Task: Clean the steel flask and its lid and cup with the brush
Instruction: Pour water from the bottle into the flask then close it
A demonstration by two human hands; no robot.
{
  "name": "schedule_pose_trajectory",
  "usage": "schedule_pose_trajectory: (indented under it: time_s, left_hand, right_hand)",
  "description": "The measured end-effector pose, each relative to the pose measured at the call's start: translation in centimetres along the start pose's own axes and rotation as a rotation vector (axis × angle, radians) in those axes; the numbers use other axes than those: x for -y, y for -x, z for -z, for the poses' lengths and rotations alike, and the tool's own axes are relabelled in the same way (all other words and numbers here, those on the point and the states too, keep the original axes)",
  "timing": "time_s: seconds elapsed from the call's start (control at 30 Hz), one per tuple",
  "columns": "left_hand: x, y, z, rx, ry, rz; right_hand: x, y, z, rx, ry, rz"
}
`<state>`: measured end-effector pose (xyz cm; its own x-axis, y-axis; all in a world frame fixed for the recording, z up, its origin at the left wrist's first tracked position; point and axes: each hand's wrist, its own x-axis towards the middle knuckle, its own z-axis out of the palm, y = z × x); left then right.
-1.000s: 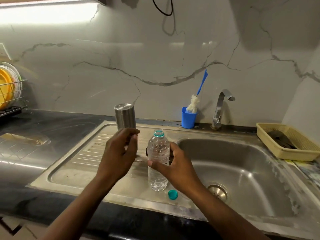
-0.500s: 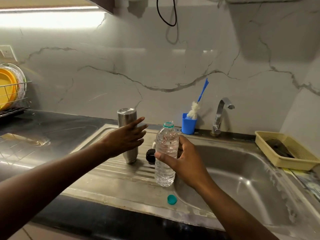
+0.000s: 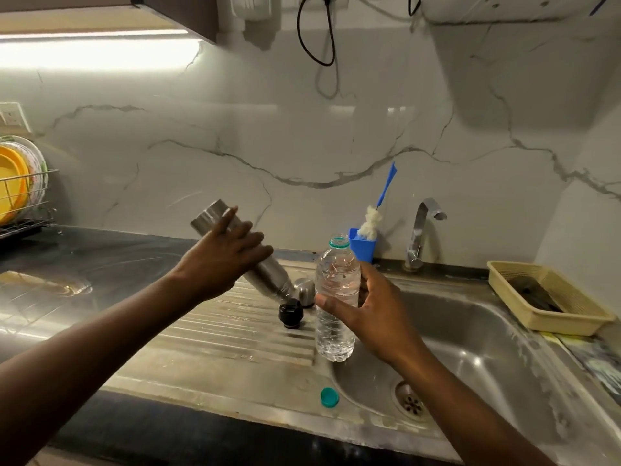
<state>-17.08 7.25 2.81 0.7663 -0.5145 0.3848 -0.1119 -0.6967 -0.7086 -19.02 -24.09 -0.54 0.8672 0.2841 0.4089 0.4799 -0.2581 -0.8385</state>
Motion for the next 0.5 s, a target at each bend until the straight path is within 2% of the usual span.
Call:
schedule_pose_trajectory:
  time_s: [0.13,0.27,0.4,0.5]
  left_hand:
    - [-1.1,-1.0,2.7,-0.131,0.384,0.258]
    - [-4.0,-1.9,5.0,-0.124,0.824,0.497]
    - [-8.2,-3.6,5.7,-0.126,1.203,0.615]
    - [-11.8,-5.0,5.3,-0.148,1.488,0.636]
  right_hand:
    - [0.5,-0.2,2.4,-0.051,0.047,0.044]
    - [1.1,-0.5,6.1,-0.108,0.185,0.083]
    - [1.5,-1.0,10.1,-0.154,0.341,0.075]
    - [1.5,-1.3,12.7,-0.159,0.459,0.076]
